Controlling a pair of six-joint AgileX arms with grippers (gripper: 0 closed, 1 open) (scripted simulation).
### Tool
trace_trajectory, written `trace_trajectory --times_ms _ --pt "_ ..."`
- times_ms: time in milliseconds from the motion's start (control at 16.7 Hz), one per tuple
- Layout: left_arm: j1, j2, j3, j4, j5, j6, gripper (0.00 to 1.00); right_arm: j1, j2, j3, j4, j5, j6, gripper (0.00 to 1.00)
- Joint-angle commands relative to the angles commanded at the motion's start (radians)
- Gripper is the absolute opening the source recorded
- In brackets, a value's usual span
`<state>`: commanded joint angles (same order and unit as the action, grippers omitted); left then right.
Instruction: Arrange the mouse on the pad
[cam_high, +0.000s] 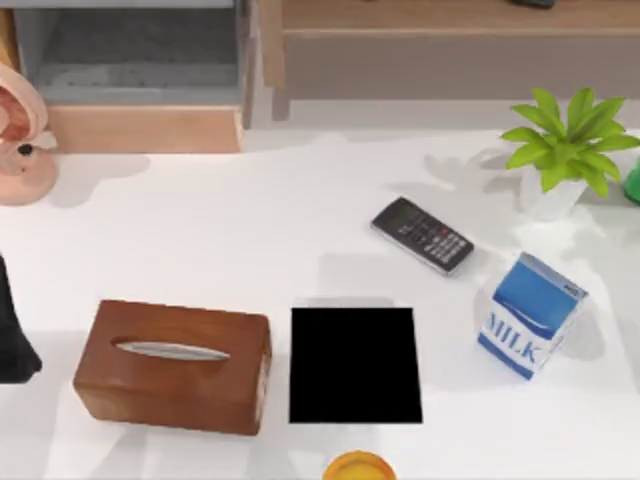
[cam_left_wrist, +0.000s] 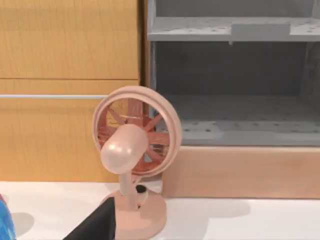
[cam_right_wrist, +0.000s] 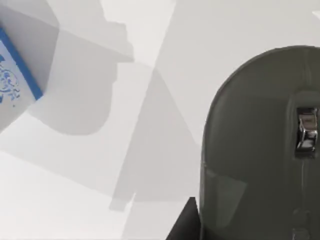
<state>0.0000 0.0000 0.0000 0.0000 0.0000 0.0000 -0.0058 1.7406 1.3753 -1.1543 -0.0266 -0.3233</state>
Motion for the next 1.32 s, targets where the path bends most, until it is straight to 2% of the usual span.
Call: trace_trajectory --times_ms 180,420,600,780,1020,1320 --pt "0.000 0.000 0.000 0.000 0.000 0.000 1.00 0.148 -0.001 0.122 -0.014 -0.043 0.160 0.00" --pt "0.000 0.000 0.000 0.000 0.000 0.000 1.00 0.396 0.037 0.278 -0.017 -0.089 0.507 0.00" --pt "0.000 0.000 0.000 0.000 0.000 0.000 1.00 0.576 0.114 0.352 -0.010 -0.088 0.797 0.00" --pt "0.000 0.000 0.000 0.000 0.000 0.000 1.00 0.710 0.212 0.357 0.001 -0.055 1.010 0.00" --pt "0.000 0.000 0.000 0.000 0.000 0.000 1.00 0.801 0.322 0.303 0.014 0.002 1.150 0.00" --pt "0.000 0.000 0.000 0.000 0.000 0.000 1.00 0.818 0.343 0.294 0.015 0.014 1.161 0.00"
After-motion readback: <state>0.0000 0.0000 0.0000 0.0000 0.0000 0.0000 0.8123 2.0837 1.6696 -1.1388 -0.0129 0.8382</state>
